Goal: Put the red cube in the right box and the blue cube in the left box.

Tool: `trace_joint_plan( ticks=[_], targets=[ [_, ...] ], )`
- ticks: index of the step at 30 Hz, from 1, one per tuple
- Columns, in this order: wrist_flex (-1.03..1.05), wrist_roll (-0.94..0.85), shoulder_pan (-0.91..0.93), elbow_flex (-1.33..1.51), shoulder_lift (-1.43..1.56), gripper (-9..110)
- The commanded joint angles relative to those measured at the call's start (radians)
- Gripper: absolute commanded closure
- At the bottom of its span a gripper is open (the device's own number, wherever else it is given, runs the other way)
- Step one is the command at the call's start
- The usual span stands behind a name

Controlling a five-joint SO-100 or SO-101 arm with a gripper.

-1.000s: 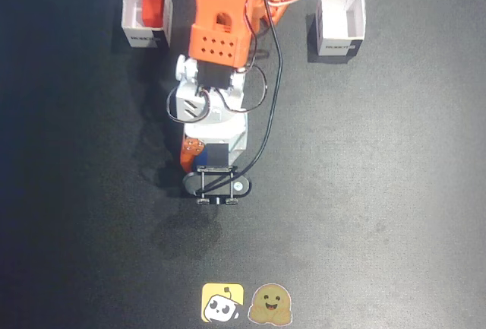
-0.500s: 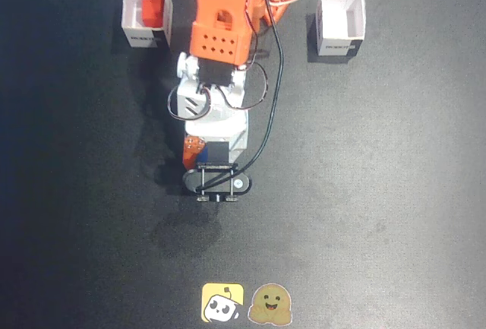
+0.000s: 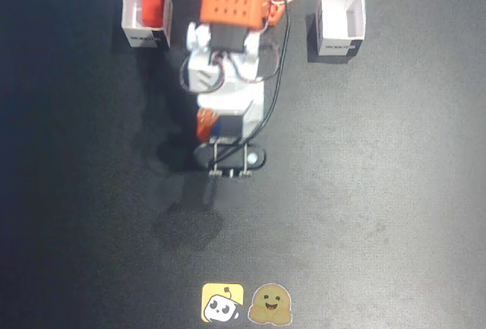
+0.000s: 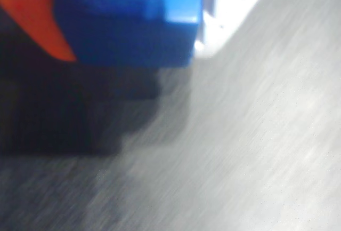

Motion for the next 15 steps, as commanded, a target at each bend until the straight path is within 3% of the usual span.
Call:
trace_joint_plan(
  ticks=[1, 15],
  targets=[
    [0.091, 0.038, -0.031, -0.048, 0.160, 91],
    [0.523, 0.190, -0.310, -0.046, 0.554, 91]
  ],
)
